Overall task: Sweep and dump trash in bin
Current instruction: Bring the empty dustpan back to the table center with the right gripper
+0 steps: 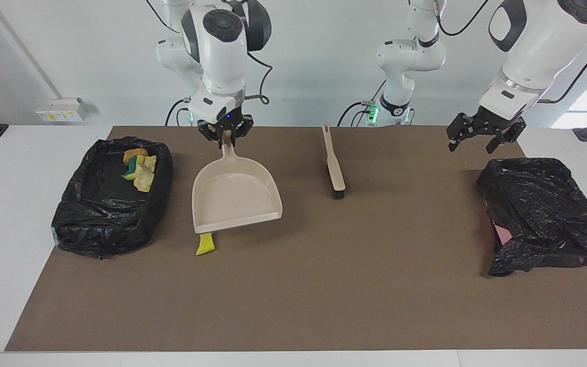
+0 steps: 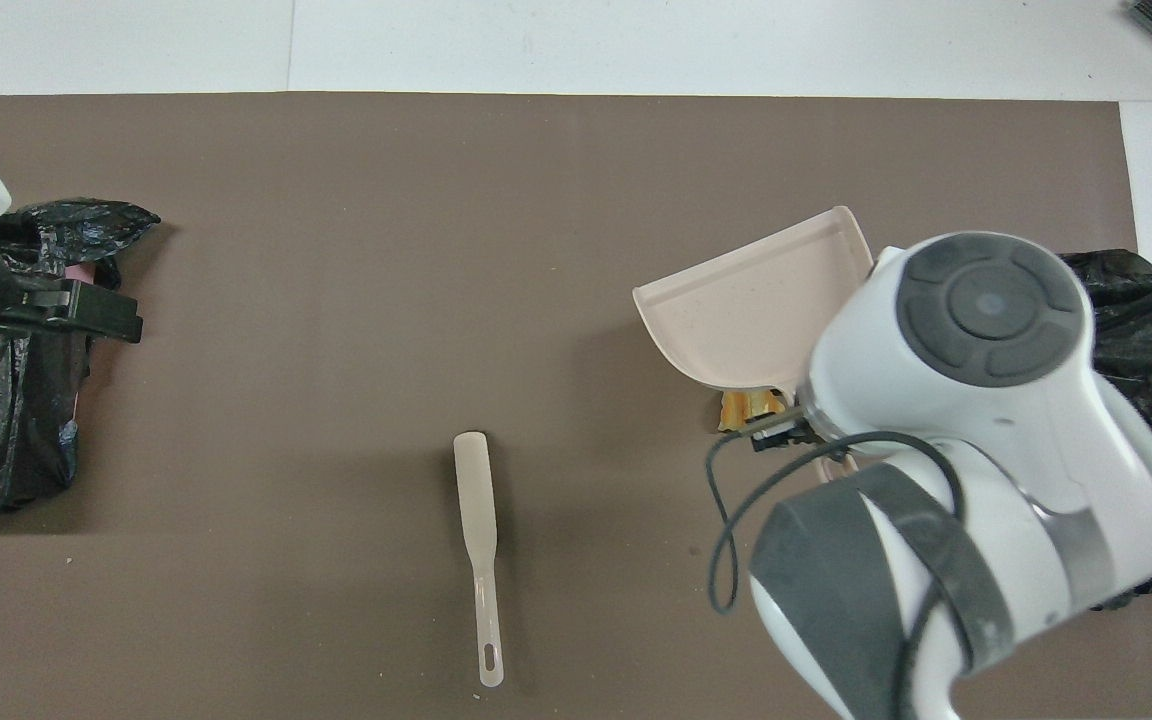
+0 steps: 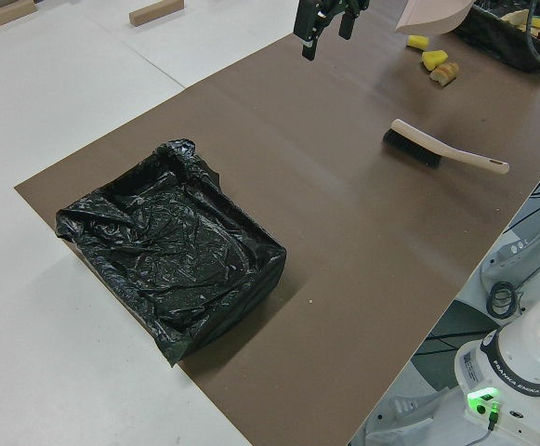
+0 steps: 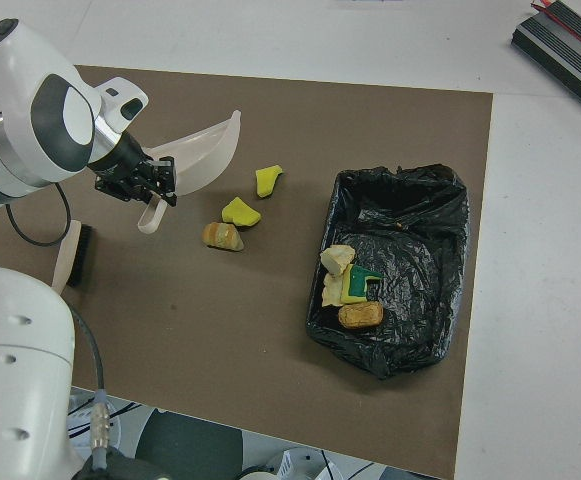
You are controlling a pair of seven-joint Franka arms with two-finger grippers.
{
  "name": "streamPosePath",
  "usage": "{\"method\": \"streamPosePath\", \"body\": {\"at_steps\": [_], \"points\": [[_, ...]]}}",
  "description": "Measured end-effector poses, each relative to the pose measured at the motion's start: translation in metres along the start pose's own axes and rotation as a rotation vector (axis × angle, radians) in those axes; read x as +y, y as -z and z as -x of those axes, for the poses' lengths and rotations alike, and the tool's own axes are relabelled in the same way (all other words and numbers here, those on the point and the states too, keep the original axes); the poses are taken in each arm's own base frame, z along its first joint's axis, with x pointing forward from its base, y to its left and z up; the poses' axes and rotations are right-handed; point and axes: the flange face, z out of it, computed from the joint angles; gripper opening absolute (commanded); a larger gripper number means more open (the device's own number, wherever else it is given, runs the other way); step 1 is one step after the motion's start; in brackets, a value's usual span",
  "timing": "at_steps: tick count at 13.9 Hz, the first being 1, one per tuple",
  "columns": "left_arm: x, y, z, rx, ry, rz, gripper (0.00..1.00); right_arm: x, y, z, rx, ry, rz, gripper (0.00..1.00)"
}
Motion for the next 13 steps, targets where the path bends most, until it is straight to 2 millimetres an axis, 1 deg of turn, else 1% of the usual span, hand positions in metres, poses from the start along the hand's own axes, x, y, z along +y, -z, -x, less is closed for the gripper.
{"method": "streamPosePath", "body": {"at_steps": [2, 4, 5, 7, 9, 10, 11, 13], "points": [[-0.008, 0.0, 0.0, 0.001, 0.013, -0.001, 1.0, -0.05, -0.012, -0.038, 0.046, -0.068, -0.059, 0.0], [-0.019, 0.001, 0.001, 0.001, 0.034, -0.002, 1.0, -0.093, -0.028, -0.072, 0.118, -0.11, -0.137, 0.0], [-0.023, 0.001, 0.001, 0.002, 0.041, -0.002, 1.0, -0.111, -0.036, -0.084, 0.149, -0.135, -0.174, 0.0], [-0.025, 0.001, 0.001, 0.002, 0.044, -0.002, 1.0, -0.148, -0.055, -0.101, 0.193, -0.17, -0.24, 0.0], [-0.023, 0.001, 0.001, 0.002, 0.042, -0.002, 1.0, -0.185, -0.081, -0.116, 0.199, -0.18, -0.276, 0.0], [-0.023, 0.001, 0.001, 0.002, 0.042, -0.002, 1.0, -0.198, -0.093, -0.121, 0.194, -0.177, -0.277, 0.0], [-0.022, 0.001, 0.001, 0.002, 0.04, -0.002, 1.0, -0.203, -0.1, -0.125, 0.19, -0.175, -0.277, 0.0], [-0.02, 0.001, 0.001, -0.001, 0.034, -0.002, 1.0, -0.206, -0.109, -0.128, 0.183, -0.175, -0.278, 0.0]]}}
